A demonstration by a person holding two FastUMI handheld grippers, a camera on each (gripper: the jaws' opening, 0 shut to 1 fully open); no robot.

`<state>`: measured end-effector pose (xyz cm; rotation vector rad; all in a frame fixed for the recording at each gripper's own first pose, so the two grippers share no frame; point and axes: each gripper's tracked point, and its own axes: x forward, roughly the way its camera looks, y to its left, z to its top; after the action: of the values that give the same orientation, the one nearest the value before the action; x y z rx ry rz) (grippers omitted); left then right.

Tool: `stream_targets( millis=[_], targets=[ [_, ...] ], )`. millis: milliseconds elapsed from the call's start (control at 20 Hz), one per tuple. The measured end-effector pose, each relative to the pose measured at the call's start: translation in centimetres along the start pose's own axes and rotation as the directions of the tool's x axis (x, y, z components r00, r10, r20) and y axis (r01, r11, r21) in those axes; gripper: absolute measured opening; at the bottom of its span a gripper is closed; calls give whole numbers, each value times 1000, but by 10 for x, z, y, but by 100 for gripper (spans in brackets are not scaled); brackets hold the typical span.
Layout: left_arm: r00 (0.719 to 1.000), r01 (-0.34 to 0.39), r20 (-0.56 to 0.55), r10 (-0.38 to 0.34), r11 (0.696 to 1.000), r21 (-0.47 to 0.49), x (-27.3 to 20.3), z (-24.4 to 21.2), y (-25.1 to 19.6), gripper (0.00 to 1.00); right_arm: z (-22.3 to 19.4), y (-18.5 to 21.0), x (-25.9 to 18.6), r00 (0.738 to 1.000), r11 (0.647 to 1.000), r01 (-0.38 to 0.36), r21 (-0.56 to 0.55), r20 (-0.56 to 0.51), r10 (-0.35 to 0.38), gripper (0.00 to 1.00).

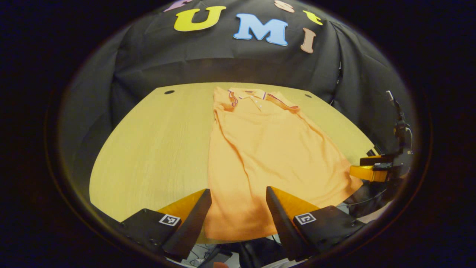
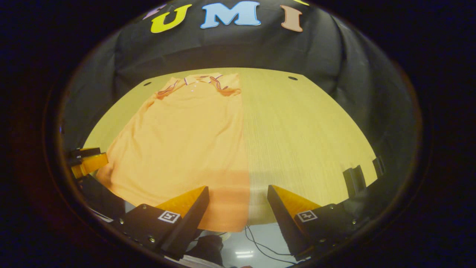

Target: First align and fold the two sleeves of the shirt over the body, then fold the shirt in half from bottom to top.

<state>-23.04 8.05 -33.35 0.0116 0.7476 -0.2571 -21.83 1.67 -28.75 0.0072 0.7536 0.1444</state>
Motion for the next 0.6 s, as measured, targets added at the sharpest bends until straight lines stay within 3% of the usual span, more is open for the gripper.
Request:
stream_targets(
  millis=[200,600],
  targets=[
    [999,12,-40,-12,1000,-3,-1,-28,-7,96,-16,0,2,999,1000,-18,15,-29,18,98],
    [999,-24,-20,25,998,54,-10,-37,-5,96,-16,16,-4,997,997,-73,-4,-11,73,98]
  ],
)
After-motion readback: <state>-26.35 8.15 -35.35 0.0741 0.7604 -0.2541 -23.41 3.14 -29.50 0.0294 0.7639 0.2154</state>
